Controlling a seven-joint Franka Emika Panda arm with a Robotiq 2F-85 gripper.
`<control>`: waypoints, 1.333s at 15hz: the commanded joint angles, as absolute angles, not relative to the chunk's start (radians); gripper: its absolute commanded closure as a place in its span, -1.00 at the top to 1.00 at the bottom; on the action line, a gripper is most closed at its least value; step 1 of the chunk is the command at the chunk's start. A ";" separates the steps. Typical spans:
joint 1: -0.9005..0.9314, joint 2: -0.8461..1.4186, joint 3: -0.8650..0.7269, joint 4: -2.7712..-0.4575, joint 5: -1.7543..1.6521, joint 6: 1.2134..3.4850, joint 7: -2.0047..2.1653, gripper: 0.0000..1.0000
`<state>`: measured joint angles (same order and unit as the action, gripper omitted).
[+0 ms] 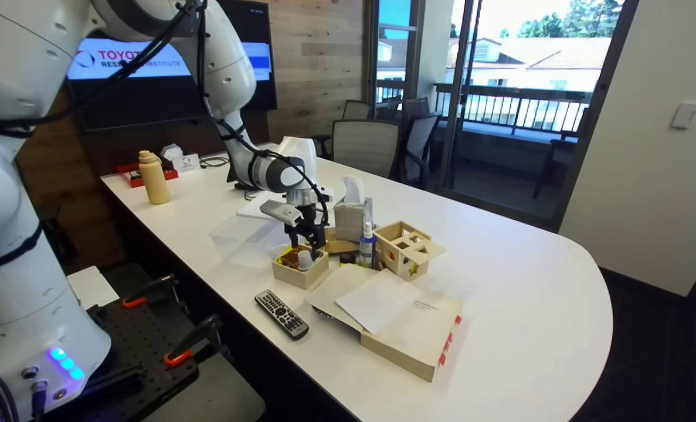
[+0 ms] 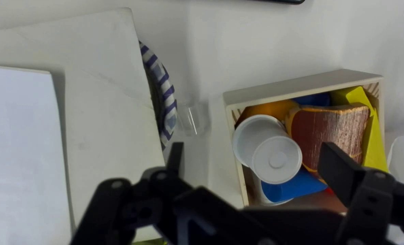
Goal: Put the coffee capsule in the big lunchbox
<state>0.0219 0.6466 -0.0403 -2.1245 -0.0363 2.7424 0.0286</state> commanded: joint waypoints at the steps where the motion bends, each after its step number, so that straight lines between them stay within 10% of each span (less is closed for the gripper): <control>1: 0.024 0.693 -0.032 -2.076 -0.022 2.728 0.045 1.00; 10: 0.029 0.772 -0.027 -2.014 -0.020 2.738 0.048 0.91; 11: 0.029 0.777 -0.024 -2.008 -0.020 2.734 0.045 0.47; 20: 0.027 0.781 -0.012 -1.982 -0.020 2.706 0.040 -0.65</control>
